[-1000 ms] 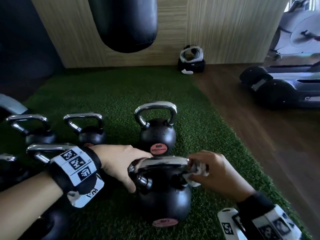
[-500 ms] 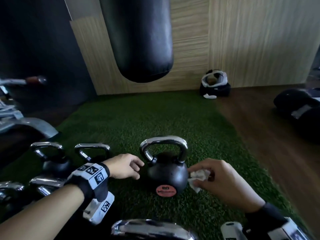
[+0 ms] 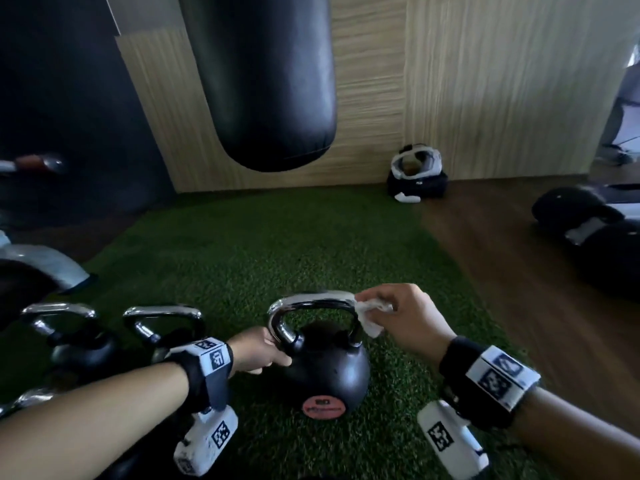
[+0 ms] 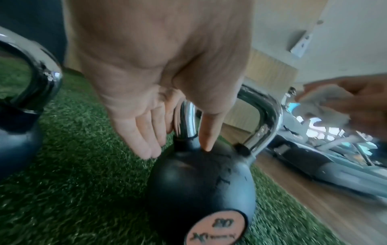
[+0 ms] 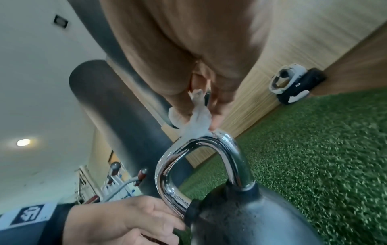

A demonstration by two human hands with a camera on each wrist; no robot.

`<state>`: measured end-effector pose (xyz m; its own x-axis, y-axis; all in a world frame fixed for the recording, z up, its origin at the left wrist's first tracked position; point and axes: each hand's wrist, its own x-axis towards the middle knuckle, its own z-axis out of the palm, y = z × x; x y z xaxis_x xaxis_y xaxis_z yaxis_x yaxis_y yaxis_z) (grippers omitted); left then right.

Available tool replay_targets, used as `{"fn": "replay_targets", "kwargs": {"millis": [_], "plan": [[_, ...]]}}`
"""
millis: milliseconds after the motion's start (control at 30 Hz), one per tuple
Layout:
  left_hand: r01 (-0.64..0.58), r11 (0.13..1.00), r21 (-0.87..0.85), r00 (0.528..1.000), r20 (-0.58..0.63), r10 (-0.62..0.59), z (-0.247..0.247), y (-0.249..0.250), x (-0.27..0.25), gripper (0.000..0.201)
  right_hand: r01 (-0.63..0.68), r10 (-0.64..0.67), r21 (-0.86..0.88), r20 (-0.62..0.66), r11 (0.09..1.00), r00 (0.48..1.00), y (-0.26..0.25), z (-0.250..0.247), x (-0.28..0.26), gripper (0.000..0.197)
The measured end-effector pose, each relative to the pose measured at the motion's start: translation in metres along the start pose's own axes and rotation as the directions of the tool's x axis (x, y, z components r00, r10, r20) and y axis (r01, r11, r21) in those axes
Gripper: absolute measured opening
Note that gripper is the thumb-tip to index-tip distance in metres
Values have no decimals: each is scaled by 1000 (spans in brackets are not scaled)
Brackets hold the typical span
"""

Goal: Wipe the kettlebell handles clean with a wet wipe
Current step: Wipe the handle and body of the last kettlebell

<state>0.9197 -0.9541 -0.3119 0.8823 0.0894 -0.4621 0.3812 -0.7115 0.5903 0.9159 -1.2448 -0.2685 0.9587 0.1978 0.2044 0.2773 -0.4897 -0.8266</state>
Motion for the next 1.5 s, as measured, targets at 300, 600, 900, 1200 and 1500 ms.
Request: {"fn": "replay_targets", "kwargs": {"millis": [300,600,900,1200,1500], "plan": [[-14,998,-62,991,132,22,-7,-25,10,70,12,-26,-124,-118,992,993,-41,11,34,20],[-154,963,-222,984,54,170,29,-57,56,128,211,-295,-277,-309,937,904,-28,55,33,20],[-307,848,-433,945,-30,326,57,-44,40,58,383,-553,-604,-116,699,825,-34,94,36,32],[-314,868,-386,941,-6,338,51,-45,40,67,332,-540,-584,-224,741,811,-1,74,18,39],[-311,883,-352,941,16,338,49,-47,39,71,-83,-50,-211,-557,974,829,26,71,4,17]]}}
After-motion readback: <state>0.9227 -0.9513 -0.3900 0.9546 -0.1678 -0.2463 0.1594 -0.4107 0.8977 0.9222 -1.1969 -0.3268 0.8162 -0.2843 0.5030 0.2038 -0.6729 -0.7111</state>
